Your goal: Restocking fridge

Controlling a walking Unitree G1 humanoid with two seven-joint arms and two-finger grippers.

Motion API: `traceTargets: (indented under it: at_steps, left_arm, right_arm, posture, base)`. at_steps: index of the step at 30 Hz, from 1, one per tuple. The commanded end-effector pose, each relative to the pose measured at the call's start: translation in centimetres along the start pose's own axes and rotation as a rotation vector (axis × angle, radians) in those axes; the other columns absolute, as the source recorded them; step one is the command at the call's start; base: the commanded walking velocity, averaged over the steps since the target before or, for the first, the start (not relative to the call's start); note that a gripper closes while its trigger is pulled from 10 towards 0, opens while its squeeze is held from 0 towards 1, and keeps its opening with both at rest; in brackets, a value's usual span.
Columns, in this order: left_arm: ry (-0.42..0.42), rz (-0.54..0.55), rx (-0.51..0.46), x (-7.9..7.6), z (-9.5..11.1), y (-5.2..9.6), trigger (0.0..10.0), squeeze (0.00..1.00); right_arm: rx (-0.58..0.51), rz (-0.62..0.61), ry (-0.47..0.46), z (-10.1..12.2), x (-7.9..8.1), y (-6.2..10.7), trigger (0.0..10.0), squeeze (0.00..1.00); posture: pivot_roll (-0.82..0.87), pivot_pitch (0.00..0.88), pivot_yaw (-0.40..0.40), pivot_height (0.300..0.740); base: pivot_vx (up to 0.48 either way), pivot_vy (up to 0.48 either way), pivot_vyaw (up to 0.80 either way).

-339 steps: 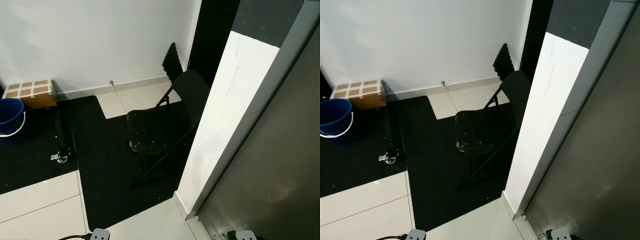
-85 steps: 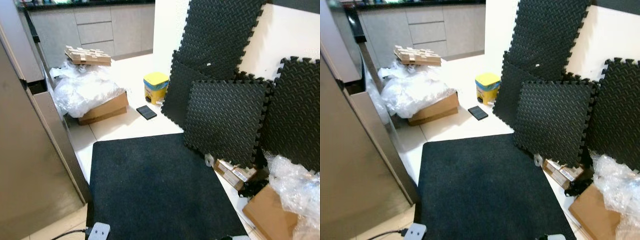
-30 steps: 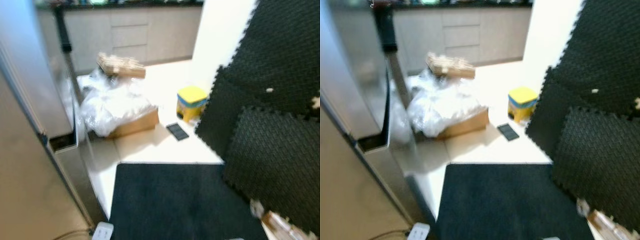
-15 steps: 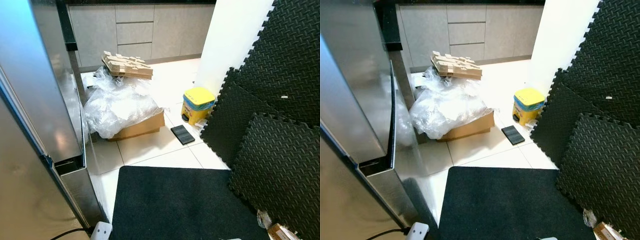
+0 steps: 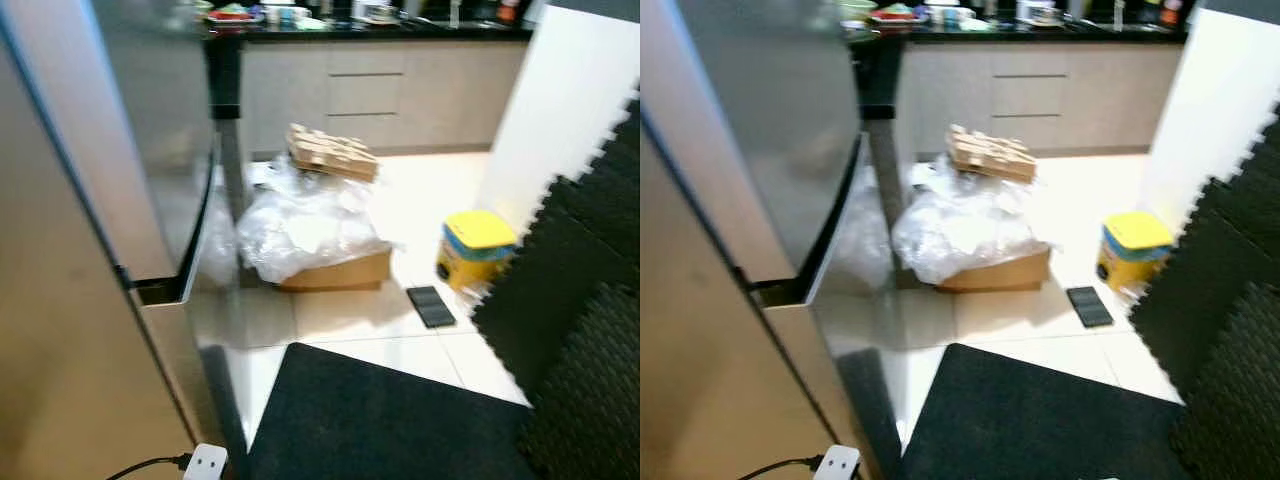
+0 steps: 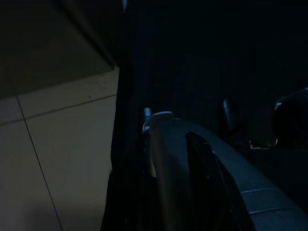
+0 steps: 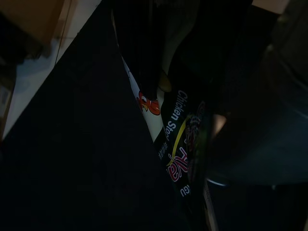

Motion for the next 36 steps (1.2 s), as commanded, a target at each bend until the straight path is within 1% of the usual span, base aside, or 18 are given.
traceTargets:
  at_steps: [1, 20, 23, 36]
  left_arm:
    - [0.016, -0.032, 0.088, -0.97, -2.68, 0.36, 10.0, 0.00]
    - [0.009, -0.044, 0.089, -1.22, -2.63, 0.32, 10.0, 0.00]
    - [0.000, -0.065, 0.089, -1.50, -2.62, 0.31, 10.0, 0.00]
    - [0.006, -0.067, 0.090, -1.58, -2.67, 0.31, 10.0, 0.00]
  right_arm:
    - [0.000, 0.015, 0.007, 0.02, 0.33, -0.05, 10.0, 0.00]
    - [0.003, 0.044, -0.001, 0.06, 0.81, -0.11, 10.0, 0.00]
    - [0.015, 0.022, 0.005, -0.15, 0.48, -0.08, 10.0, 0.00]
    - [0.015, 0.029, -0.009, -0.16, 0.57, -0.09, 10.0, 0.00]
  posture:
    - [0.05, 0.000, -0.057, 0.740]
    - [0.05, 0.000, -0.055, 0.740]
    - [0.05, 0.000, -0.055, 0.740]
    - [0.05, 0.000, -0.055, 0.740]
  base:
    - [0.000, 0.000, 0.78]
    - [0.000, 0.000, 0.78]
    - [0.000, -0.127, 0.00]
    - [0.000, -0.479, 0.00]
Point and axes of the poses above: a point about 5 cm out from each wrist's last joint towards the gripper, its own y axis pointing back from the gripper into the wrist, its own z axis along the axis of the wrist's last joint, x = y × z, the point moved 5 cm from there along -y, pointing out of the wrist towards the gripper, and after that the axes turned 8 degrees about -y, right-handed, at the moved point
